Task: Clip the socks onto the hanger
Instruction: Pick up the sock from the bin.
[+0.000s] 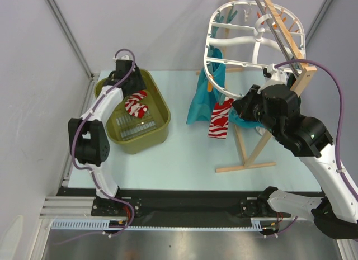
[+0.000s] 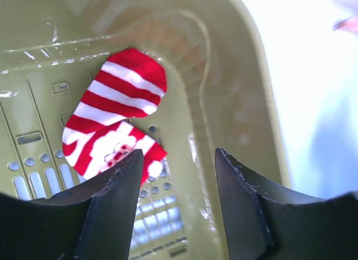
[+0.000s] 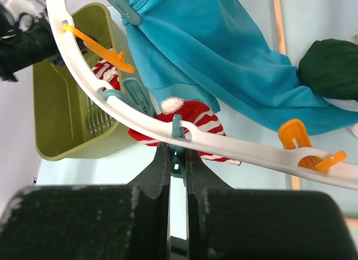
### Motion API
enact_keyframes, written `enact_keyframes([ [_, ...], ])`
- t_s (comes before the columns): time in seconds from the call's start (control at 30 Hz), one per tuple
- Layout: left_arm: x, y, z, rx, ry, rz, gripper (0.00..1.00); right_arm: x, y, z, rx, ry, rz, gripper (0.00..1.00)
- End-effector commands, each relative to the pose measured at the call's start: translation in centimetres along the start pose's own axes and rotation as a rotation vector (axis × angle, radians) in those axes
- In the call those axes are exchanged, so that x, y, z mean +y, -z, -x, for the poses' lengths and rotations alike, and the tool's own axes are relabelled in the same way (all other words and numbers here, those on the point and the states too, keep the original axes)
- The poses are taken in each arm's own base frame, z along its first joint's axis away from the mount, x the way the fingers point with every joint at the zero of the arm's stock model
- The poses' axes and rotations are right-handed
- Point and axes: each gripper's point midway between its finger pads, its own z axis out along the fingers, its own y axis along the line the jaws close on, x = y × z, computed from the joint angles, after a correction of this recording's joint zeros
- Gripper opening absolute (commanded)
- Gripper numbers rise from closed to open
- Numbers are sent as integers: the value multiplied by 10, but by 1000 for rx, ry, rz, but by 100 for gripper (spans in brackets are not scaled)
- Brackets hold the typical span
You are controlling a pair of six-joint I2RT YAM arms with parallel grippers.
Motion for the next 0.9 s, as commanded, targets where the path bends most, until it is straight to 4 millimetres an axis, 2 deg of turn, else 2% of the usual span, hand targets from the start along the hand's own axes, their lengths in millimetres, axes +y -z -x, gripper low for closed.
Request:
enact_keyframes([
  [0.0, 31, -21, -32, 132, -137, 131, 60, 1, 1, -10, 43, -13, 9, 0],
  [0.17, 42, -31, -52, 180, -172, 168, 52, 0, 1, -9, 40, -12, 5, 0],
  [0.4, 53, -51, -79, 249, -194, 193, 55, 1, -1, -11, 44, -18, 10, 0],
  [0.5, 54, -58, -83, 259, -204, 198, 55, 1, -1, -12, 49, -16, 8, 0],
  [0.7, 59, -68, -89, 274, -219, 214, 43, 0, -1, -13, 52, -12, 1, 0],
  [0.73, 59, -69, -87, 266, -220, 214, 32, -1, -1, -13, 51, -12, 0, 0],
  [0.8, 56, -68, -80, 249, -228, 210, 27, 0, 0, -11, 46, -16, 3, 0],
  [0.83, 54, -66, -74, 233, -229, 208, 19, -1, 1, -11, 47, -14, 2, 0],
  [0.87, 51, -61, -66, 217, -227, 200, 16, -1, 1, -10, 45, -13, 2, 0],
])
